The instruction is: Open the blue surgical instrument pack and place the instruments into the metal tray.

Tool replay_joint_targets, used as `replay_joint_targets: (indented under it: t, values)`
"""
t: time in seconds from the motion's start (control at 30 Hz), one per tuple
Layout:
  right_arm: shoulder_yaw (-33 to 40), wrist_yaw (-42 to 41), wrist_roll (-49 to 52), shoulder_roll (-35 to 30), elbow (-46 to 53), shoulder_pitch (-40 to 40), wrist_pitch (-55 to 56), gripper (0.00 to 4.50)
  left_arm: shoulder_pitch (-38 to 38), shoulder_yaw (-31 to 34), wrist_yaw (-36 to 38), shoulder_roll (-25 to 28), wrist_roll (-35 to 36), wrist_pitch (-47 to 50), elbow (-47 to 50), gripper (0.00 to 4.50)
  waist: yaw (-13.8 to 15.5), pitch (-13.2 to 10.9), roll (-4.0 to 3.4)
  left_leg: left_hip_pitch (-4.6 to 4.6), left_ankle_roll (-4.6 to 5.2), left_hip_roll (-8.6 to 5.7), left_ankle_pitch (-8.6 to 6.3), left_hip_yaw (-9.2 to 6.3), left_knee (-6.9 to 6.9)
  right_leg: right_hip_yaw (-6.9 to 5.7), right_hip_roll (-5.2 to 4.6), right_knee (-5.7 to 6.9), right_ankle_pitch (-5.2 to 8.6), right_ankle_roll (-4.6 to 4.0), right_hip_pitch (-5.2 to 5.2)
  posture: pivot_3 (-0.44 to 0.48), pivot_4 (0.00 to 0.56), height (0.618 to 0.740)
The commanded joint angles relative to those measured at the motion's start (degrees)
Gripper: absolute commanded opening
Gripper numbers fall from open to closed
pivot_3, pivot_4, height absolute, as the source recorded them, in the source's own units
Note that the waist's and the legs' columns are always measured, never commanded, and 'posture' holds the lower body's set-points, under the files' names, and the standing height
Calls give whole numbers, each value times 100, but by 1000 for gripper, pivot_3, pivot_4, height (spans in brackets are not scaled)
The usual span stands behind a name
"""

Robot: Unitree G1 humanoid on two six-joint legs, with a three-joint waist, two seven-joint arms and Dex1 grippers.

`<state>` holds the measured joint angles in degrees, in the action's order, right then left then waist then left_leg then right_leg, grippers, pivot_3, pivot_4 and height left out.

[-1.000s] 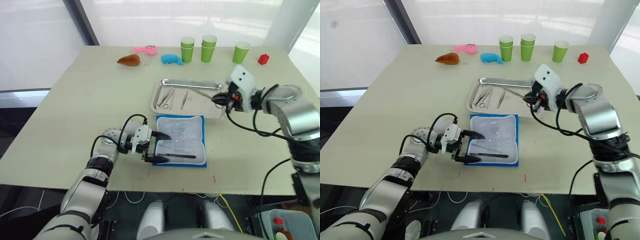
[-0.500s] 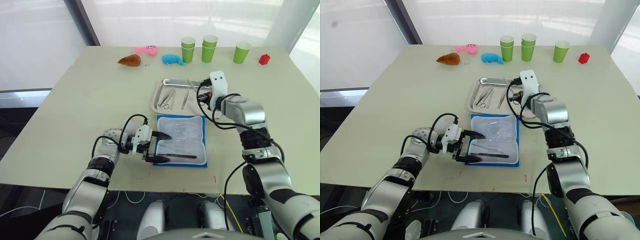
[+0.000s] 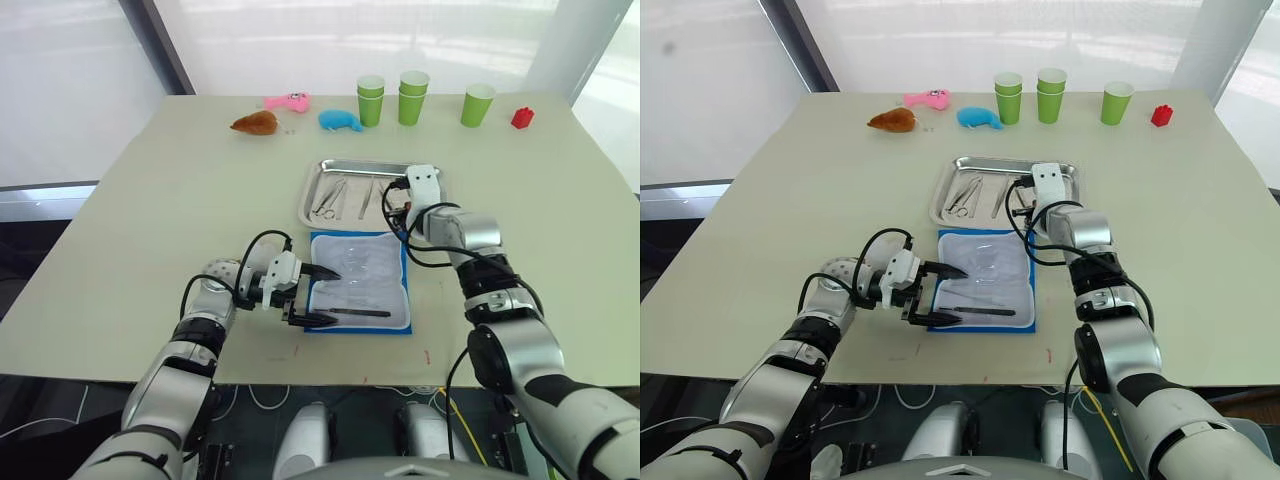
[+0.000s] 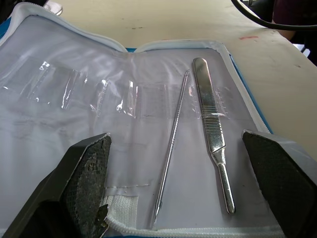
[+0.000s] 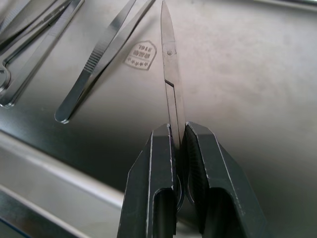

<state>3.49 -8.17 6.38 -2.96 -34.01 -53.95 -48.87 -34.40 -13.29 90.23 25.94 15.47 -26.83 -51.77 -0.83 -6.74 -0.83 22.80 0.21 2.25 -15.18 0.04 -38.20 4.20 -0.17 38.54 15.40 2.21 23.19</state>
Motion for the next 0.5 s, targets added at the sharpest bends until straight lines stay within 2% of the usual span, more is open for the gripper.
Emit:
replay_joint_targets:
  t: [0.03,0.17,0.27,0.3,0.4,0.47,0.5]
  values:
    - [108,-8,98,28,-84,-240,127,71,420,-404,227,-145,-500,176,-311,4500,-7,0,0,0,0,0,0,-1,0,-1,0,0,0,0,-1,0,150,740]
    - [84,-207,210,50,-185,-244,95,71,430,-404,227,-128,-501,179,-306,4500,-18,0,0,-2,0,0,0,-6,0,-4,0,-1,0,0,-5,0,150,740]
    - [59,-268,185,25,-179,-243,133,1217,431,-405,227,-129,-505,184,-305,4500,-31,0,0,-4,0,0,0,-9,0,-6,1,-2,1,0,-7,0,150,740]
    - [59,-274,175,12,-169,-243,148,1758,429,-403,227,-134,-507,185,-307,4500,-32,0,0,-5,0,0,0,-9,0,-6,1,-2,1,0,-7,0,150,740]
    - [123,-299,215,-26,-48,-244,175,2959,415,-393,227,-160,-521,188,-325,4500,-35,0,0,-5,0,0,0,-10,1,-7,1,-1,1,1,-7,0,150,740]
    - [115,-370,229,-74,75,-230,213,4042,409,-393,227,-174,-528,187,-330,4500,-28,0,0,-5,0,0,0,-11,1,-8,1,-2,1,1,-7,0,150,740]
    - [117,-388,235,-98,144,-215,254,4431,408,-395,227,-179,-530,185,-330,4500,-29,-1,-1,-4,0,-1,0,-12,1,-7,1,-4,1,1,-9,0,150,740]
